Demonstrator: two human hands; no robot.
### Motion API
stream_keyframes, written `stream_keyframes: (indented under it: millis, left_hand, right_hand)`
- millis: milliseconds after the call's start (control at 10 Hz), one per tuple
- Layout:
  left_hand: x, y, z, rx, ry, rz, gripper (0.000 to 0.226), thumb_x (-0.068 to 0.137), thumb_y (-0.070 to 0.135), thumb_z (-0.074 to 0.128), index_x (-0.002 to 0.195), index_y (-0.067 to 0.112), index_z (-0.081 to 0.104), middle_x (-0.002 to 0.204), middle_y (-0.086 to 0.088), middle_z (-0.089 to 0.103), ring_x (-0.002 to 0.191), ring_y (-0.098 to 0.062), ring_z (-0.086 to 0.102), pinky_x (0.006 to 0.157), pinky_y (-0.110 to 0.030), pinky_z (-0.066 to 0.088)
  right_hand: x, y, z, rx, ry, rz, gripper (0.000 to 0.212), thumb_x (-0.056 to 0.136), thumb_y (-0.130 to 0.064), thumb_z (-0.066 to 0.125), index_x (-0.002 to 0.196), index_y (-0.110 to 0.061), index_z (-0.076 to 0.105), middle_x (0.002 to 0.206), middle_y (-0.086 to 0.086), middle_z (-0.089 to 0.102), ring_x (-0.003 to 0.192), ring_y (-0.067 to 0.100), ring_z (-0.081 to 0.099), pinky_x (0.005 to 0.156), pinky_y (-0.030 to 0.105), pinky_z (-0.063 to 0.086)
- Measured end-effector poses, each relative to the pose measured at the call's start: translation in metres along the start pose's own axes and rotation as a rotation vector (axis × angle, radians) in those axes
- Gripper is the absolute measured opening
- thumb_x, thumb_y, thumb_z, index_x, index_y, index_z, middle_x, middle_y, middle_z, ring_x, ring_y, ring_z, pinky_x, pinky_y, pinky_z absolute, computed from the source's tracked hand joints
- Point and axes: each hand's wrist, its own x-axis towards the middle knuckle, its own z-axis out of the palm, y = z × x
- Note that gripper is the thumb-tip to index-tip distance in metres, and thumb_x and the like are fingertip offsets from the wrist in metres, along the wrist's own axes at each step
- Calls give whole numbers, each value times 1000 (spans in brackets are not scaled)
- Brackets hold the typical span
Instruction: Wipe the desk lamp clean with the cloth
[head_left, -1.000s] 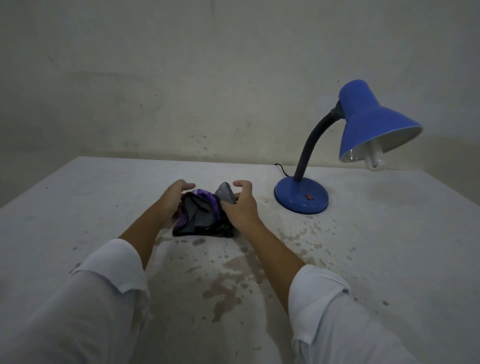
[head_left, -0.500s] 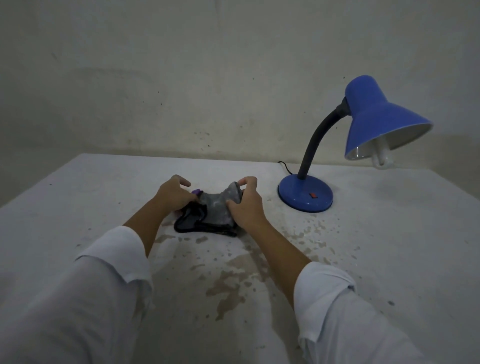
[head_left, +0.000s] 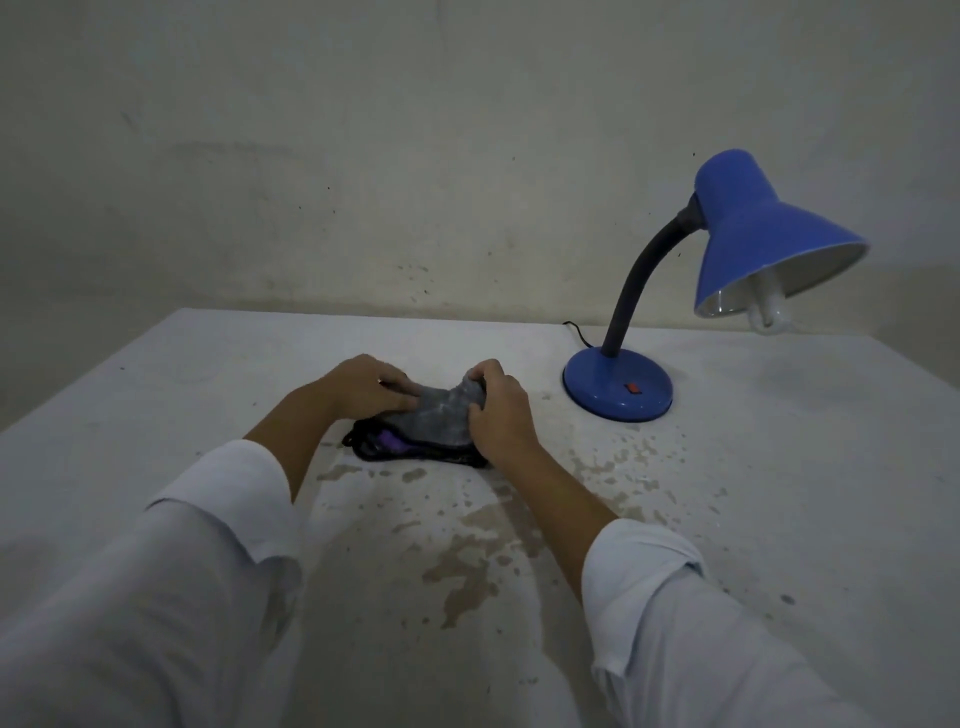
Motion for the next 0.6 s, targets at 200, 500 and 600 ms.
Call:
stream_keyframes:
  millis: [200, 500, 600]
  left_hand:
    - [-6, -11, 12, 66, 121, -46, 39, 82, 23, 68, 120, 18, 61, 133, -12, 54, 118, -29, 51, 96, -31, 41]
    - [-21, 20, -3, 84, 228, -99, 43, 85, 25, 63, 125, 14, 53, 134, -16, 50, 122, -31, 48, 97, -37, 40]
    - [-28, 43, -14, 45, 273, -80, 44, 84, 29, 64, 124, 15, 53, 135, -13, 50, 123, -28, 48, 100, -35, 38]
  right_hand:
    - [-2, 1, -6, -35, -23, 59, 31, 85, 6, 49, 111, -10, 51, 116, 15, 48, 87, 17, 42, 76, 22, 38]
    - [-6, -17, -41, -90, -37, 35, 32, 92, -14, 49, 123, -8, 47, 128, 16, 46, 112, 29, 50, 87, 31, 41]
    - [-6, -29, -63, -110, -3, -9, 36, 91, -14, 48, 126, -6, 46, 129, 17, 49, 117, 30, 48, 92, 36, 42]
